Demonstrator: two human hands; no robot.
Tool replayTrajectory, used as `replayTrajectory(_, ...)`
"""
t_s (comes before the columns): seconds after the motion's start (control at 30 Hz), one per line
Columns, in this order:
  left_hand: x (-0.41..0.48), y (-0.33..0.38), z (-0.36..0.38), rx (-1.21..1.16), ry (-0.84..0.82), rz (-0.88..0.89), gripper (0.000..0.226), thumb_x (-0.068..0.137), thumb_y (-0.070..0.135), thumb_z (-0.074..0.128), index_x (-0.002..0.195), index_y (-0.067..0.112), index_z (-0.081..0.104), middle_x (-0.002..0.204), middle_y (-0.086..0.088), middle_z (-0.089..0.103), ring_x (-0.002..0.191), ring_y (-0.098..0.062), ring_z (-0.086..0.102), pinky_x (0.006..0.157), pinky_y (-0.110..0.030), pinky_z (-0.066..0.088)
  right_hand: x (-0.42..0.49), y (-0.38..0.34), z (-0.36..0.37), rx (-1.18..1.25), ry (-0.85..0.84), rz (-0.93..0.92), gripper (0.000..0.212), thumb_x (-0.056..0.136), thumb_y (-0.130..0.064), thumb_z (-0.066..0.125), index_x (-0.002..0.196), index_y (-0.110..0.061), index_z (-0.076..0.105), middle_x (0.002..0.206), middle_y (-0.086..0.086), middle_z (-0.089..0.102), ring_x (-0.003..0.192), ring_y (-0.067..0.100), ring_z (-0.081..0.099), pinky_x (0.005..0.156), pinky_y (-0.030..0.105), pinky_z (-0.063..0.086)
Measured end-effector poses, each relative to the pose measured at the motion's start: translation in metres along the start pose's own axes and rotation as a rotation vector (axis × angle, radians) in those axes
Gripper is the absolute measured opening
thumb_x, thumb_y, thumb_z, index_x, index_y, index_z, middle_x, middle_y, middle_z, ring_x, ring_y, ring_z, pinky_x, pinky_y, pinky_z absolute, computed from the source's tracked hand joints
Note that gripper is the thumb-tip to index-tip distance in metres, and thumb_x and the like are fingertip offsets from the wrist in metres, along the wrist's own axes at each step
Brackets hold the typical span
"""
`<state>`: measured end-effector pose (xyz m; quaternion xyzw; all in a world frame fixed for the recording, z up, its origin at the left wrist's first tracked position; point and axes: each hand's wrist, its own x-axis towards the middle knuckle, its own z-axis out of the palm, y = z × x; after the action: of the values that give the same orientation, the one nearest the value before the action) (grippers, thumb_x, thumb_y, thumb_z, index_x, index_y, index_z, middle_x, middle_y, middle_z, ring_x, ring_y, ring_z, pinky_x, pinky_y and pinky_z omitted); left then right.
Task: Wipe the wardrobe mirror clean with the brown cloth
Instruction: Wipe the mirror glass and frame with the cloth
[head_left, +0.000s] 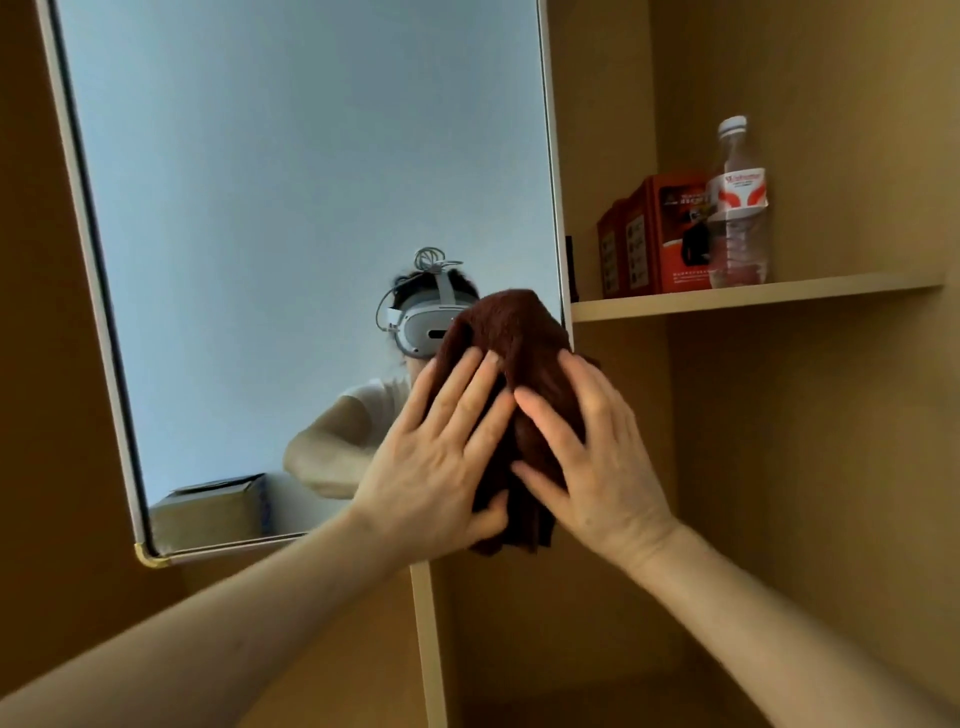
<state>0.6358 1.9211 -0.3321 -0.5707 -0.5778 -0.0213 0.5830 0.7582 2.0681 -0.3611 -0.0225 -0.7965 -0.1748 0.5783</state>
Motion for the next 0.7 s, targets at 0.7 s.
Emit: replayTrajectory(0.7,0.038,-0.03,-0.027,0.02,-0.064,0.022,0.076,0.077,0.043,0.048,0.141,0.002,0.042,0.151,-0.022,0.029,0.141,-0.038,0.026,0.112,-0.058,0.025,0.039,-0.003,-0.022,0.066,0.019,0.115,0.06,0.087,-0.03,0.057,0.141,-0.014,0.036,0.146,0.027,0.029,0.135,0.039,0.031,0.108,0.051,0.034)
